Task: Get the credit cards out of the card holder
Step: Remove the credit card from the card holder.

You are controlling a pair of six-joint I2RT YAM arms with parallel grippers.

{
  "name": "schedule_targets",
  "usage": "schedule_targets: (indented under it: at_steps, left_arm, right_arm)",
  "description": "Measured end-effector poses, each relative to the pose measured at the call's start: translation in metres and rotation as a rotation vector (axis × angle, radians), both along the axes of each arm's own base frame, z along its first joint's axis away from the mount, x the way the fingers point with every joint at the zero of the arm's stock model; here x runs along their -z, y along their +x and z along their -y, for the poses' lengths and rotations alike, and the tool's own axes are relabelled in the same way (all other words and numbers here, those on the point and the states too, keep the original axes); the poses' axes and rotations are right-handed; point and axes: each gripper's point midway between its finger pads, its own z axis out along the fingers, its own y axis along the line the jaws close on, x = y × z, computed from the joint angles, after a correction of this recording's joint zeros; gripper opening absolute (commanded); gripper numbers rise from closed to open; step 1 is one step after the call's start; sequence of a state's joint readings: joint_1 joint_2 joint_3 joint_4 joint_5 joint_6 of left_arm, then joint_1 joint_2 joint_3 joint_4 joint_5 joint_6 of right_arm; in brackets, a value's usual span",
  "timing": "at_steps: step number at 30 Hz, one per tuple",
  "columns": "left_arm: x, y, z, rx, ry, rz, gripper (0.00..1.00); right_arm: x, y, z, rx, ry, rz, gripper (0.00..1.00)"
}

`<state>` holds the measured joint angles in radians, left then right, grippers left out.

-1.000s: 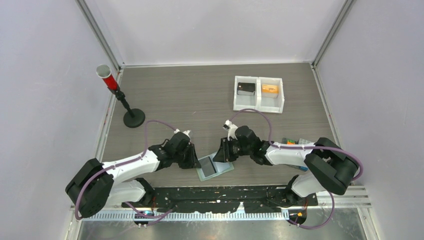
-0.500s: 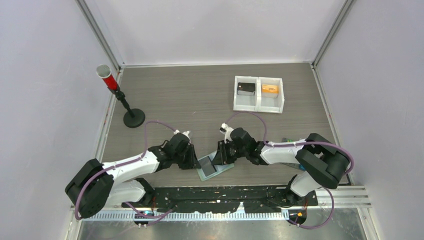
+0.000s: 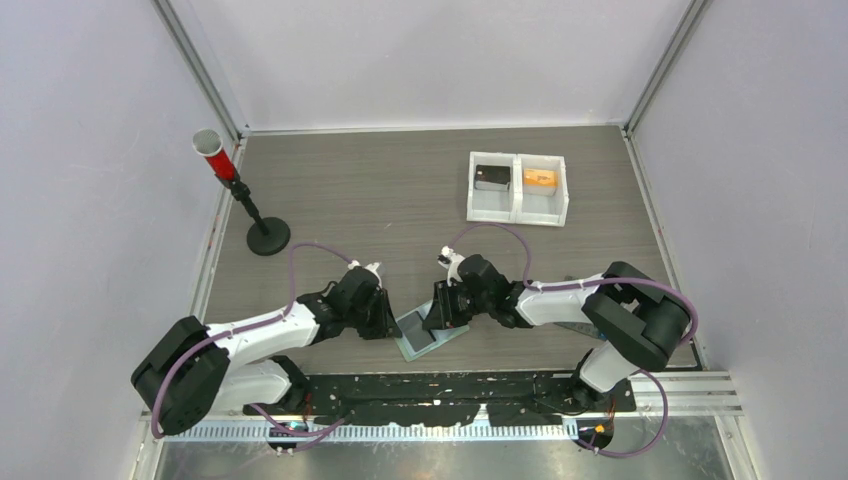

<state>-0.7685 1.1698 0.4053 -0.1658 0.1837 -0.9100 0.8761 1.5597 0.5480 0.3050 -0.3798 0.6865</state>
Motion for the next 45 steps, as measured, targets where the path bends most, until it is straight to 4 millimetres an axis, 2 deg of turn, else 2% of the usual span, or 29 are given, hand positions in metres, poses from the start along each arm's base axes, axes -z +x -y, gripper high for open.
schedule_targets:
  at_steps: [2,4,5,7,13,20,25,41,45]
  left_arm:
    - [0.0,0.0,0.0,0.0,0.0,0.0,0.09]
    - [0.0,0.0,0.0,0.0,0.0,0.0,0.09]
    - [0.0,0.0,0.0,0.0,0.0,0.0,0.09]
    - [0.0,0.0,0.0,0.0,0.0,-0.001,0.09]
    - [0.001,0.0,0.0,0.0,0.003,-0.002,0.09]
    - [0.001,0.0,-0.001,-0.001,0.006,-0.001,0.09]
    - [0.002,0.0,-0.001,0.001,0.008,-0.001,0.09]
    - [0.0,0.003,-0.004,0.017,0.059,0.004,0.09]
    - [0.0,0.003,-0.007,0.022,0.083,0.007,0.14]
  right_arm:
    - [0.0,0.0,-0.001,-0.002,0.003,-0.002,0.26]
    - [0.001,0.0,-0.002,-0.004,0.007,-0.006,0.2]
    - [0.002,0.0,-0.002,-0.004,0.007,-0.009,0.12]
    - [0.003,0.0,-0.001,0.0,0.008,-0.012,0.06]
    - [0.0,0.002,0.002,0.015,0.036,-0.026,0.05]
    - [-0.014,0.003,0.007,0.004,0.096,-0.017,0.05]
    - [-0.012,-0.001,0.009,-0.003,0.101,-0.025,0.05]
    - [-0.029,0.01,0.022,0.052,0.114,0.002,0.05]
    - [-0.034,0.014,0.029,0.077,0.107,0.011,0.05]
